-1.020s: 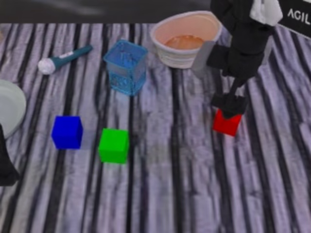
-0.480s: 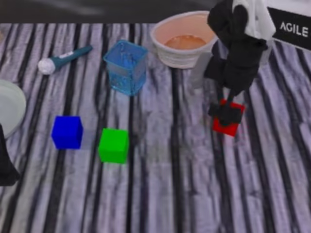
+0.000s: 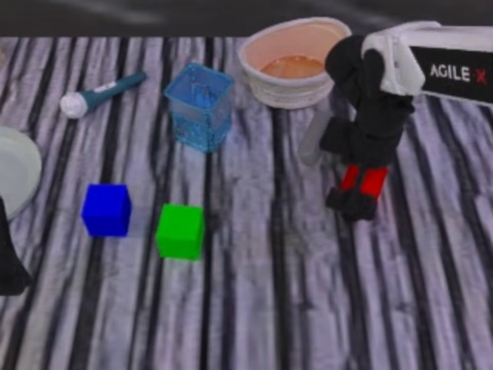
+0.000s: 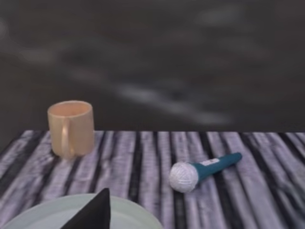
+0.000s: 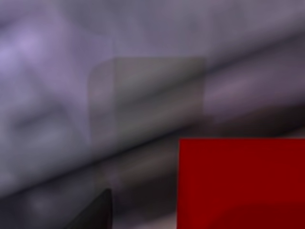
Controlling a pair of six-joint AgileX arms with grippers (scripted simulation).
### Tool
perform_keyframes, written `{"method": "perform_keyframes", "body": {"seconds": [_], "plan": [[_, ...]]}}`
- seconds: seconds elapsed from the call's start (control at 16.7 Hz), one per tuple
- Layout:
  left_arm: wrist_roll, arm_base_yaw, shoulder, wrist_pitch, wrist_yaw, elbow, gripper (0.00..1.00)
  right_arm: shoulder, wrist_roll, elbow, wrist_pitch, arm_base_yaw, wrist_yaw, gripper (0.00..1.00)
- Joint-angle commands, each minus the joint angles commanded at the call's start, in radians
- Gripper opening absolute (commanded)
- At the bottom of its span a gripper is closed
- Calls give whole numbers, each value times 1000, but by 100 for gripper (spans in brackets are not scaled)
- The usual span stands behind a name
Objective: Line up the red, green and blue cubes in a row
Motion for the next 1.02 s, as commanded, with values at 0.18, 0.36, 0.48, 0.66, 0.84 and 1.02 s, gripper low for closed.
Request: {"method": "perform_keyframes", "body": {"seconds": [0.18, 0.36, 0.48, 0.66, 0.84, 1.02], "plan": [[0, 0, 0, 0, 0, 0, 100, 0, 0, 0, 0, 0, 0, 85], [0, 0, 0, 0, 0, 0, 100, 0, 0, 0, 0, 0, 0, 62], [0, 0, 0, 0, 0, 0, 100, 0, 0, 0, 0, 0, 0, 47], [0, 0, 0, 0, 0, 0, 100, 0, 0, 0, 0, 0, 0, 25], [0, 0, 0, 0, 0, 0, 100, 0, 0, 0, 0, 0, 0, 2], [0, 0, 0, 0, 0, 0, 100, 0, 0, 0, 0, 0, 0, 0]]}}
